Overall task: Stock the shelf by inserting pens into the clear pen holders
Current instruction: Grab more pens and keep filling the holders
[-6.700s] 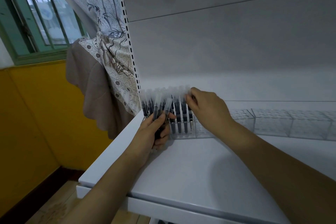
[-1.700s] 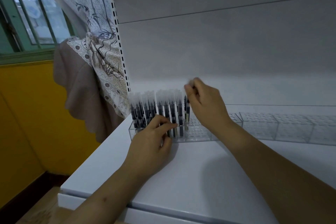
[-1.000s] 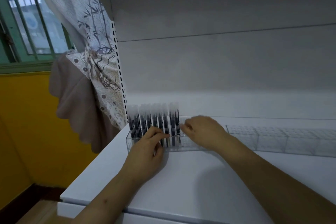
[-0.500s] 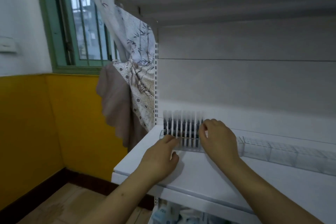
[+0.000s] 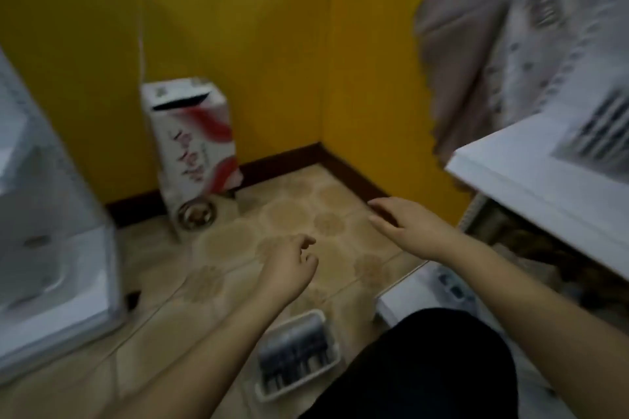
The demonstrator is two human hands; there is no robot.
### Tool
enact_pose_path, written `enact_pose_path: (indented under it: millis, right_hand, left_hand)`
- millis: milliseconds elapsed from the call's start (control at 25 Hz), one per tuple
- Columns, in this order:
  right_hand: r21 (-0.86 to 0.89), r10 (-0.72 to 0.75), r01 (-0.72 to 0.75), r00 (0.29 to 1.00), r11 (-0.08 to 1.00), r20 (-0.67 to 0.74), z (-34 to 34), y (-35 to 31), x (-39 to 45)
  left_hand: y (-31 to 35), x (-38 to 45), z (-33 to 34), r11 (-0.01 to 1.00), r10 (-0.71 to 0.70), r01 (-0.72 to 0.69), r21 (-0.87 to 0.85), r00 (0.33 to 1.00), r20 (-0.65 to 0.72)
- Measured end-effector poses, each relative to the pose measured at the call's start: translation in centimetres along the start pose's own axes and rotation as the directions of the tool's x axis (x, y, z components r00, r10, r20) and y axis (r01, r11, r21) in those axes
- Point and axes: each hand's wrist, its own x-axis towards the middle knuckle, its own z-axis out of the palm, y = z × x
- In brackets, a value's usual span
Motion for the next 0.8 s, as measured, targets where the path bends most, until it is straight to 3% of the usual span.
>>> enact_pose_path:
  millis: [120, 240, 400, 560, 680, 800]
  right_hand:
    - [0.035, 0.053, -0.068, 0.943, 0.997, 0.327, 4.6, -0.3, 4.8]
    - [0.047, 0.107, -0.151, 0.856, 0.987, 0.506, 8.9, 0.3, 9.5]
    - [0.129, 0.112, -0.253, 0.754, 0.959, 0.648, 17.5, 2.6, 14.9]
    - [0.165, 0.136, -0.383, 0.645, 0.909, 0.752, 29.8, 6.1, 16.8]
    - [0.087, 0.194, -0.395, 0.618, 0.915, 0.762, 38.8, 8.2, 16.7]
    - [0.094, 0.289, -0.516, 0.611, 0.851, 0.737, 45.7, 9.2, 15.9]
  left_hand:
    - [-7.5, -0.6, 1.1, 0.969, -0.244, 0.246, -0.017, 0.967, 0.067]
    - [-13.2, 0.4, 3.8, 0.886, -0.442, 0.460, -0.058, 0.876, 0.192]
    - [-19.4, 2.4, 9.3, 0.753, -0.601, 0.655, -0.063, 0.723, 0.341]
    - [-24.6, 4.3, 16.0, 0.643, -0.669, 0.766, -0.005, 0.565, 0.483]
    - [-27.8, 5.7, 20.4, 0.583, -0.700, 0.813, 0.023, 0.487, 0.522]
    - [-29.1, 6.1, 23.3, 0.538, -0.733, 0.843, 0.002, 0.466, 0.496]
